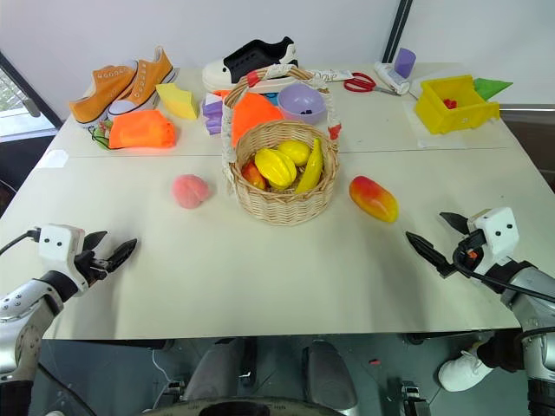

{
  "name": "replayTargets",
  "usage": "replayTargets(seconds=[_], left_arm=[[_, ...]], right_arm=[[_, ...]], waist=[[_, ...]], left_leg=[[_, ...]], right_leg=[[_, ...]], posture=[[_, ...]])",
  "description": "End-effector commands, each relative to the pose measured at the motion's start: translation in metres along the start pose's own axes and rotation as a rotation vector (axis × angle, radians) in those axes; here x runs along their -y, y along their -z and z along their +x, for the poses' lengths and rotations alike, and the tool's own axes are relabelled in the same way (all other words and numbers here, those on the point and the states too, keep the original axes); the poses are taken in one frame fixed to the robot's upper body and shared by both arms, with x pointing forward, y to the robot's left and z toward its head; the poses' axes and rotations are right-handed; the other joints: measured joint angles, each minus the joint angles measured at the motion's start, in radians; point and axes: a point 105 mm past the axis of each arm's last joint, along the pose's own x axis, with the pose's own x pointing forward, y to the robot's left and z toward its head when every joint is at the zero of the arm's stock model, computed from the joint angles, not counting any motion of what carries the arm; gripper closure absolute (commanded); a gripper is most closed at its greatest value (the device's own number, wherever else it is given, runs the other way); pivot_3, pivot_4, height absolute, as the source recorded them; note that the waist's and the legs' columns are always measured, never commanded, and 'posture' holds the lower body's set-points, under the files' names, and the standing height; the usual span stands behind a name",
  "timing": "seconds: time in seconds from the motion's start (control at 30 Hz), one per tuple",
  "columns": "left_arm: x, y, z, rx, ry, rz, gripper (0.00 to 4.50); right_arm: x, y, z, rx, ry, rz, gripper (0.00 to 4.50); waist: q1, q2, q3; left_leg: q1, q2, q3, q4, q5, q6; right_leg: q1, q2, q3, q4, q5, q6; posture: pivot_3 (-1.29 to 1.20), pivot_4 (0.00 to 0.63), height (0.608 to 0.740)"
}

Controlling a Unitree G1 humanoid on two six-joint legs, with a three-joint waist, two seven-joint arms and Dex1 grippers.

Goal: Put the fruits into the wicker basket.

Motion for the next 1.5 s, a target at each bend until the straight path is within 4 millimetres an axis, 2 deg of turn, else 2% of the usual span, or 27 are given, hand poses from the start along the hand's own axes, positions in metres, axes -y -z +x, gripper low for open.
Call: replayTargets(seconds=[0.03,0.27,0.47,0.57,0.7,0.8,0.93,1.13,1.3,1.4,1.5], left_arm=[[-0.007,-0.012,-0.001,0.037,-0.032,0.038,0.83],[-0.008,-0.017,0.001,0.041,-0.039,0.038,0.83],[0.003,-0.031,0.005,0.085,0.01,0.053,0.83],[0.015,-0.04,0.008,0.113,0.074,0.053,0.04],[0.034,-0.055,0.014,0.135,0.167,0.109,0.04],[0.045,-0.067,0.032,0.139,0.241,0.19,0.04],[0.053,-0.076,0.059,0.135,0.295,0.23,0.04],[0.061,-0.079,0.091,0.114,0.342,0.29,0.04],[0.062,-0.078,0.104,0.114,0.351,0.297,0.04],[0.064,-0.08,0.108,0.13,0.358,0.286,0.04],[0.065,-0.081,0.11,0.142,0.359,0.286,0.9]], right_arm=[[-0.002,-0.014,0.003,0.034,-0.012,-0.041,0.04],[-0.007,-0.022,0.008,0.047,-0.029,-0.048,0.04],[-0.009,-0.025,0.007,0.056,-0.046,-0.06,0.04],[-0.011,-0.028,0.008,0.07,-0.07,-0.072,0.0],[-0.035,-0.037,0.005,0.072,-0.221,-0.062,0.0],[-0.065,-0.045,0.004,0.054,-0.381,-0.074,0.0],[-0.087,-0.053,0.005,0.052,-0.473,-0.104,0.0],[-0.101,-0.057,0.002,0.071,-0.524,-0.129,0.0],[-0.109,-0.049,-0.003,0.066,-0.529,-0.132,0.0],[-0.116,-0.051,-0.006,0.084,-0.542,-0.138,0.0],[-0.12,-0.054,-0.006,0.093,-0.548,-0.149,0.0]], waist=[[0.0,0.0,0.0],[0.0,0.0,0.0],[0.001,0.0,0.0],[0.001,0.0,0.0],[0.001,0.0,0.0],[0.002,0.0,0.0],[0.003,-0.001,0.0],[0.002,-0.001,0.0],[0.003,-0.002,0.001],[0.001,-0.003,0.001],[0.0,-0.003,0.001]], left_leg=[[0.0,0.0,0.0,0.0,0.0,0.0],[0.0,0.0,0.0,0.0,0.0,0.0],[0.0,0.0,0.0,0.0,0.0,0.0],[0.0,0.0,0.0,0.0,0.0,0.0],[0.0,0.0,0.0,0.0,0.0,0.0],[0.0,0.0,0.0,0.0,0.0,0.0],[0.0,0.0,0.0,0.001,0.0,0.0],[0.0,-0.001,0.0,0.001,0.0,0.0],[0.0,-0.001,0.0,0.001,0.0,0.0],[0.0,-0.001,0.0,0.001,0.0,0.0],[0.0,-0.001,0.0,0.002,0.0,0.0]], right_leg=[[0.0,0.0,0.0,0.0,0.0,0.0],[0.0,0.0,0.0,0.0,0.0,0.0],[0.0,0.0,0.0,0.0,0.0,0.0],[0.0,0.0,0.0,0.0,0.0,0.0],[0.0,0.0,0.0,0.0,0.0,0.0],[0.0,0.001,0.0,0.0,0.0,0.0],[0.001,0.001,0.0,0.0,0.0,0.0],[0.0,0.002,0.0,0.0,0.0,0.001],[0.0,0.002,0.0,0.0,0.0,0.001],[0.0,0.002,0.0,0.0,0.001,0.001],[0.0,0.002,0.0,0.001,0.001,0.002]], posture=[[0.0,0.15,0.733],[0.0,0.15,0.733],[0.0,0.15,0.733],[0.0,0.15,0.733],[0.0,0.15,0.733],[0.0,0.15,0.733],[0.0,0.15,0.733],[0.0,0.15,0.733],[0.0,0.15,0.733],[0.0,0.15,0.733],[0.0,0.15,0.733]])
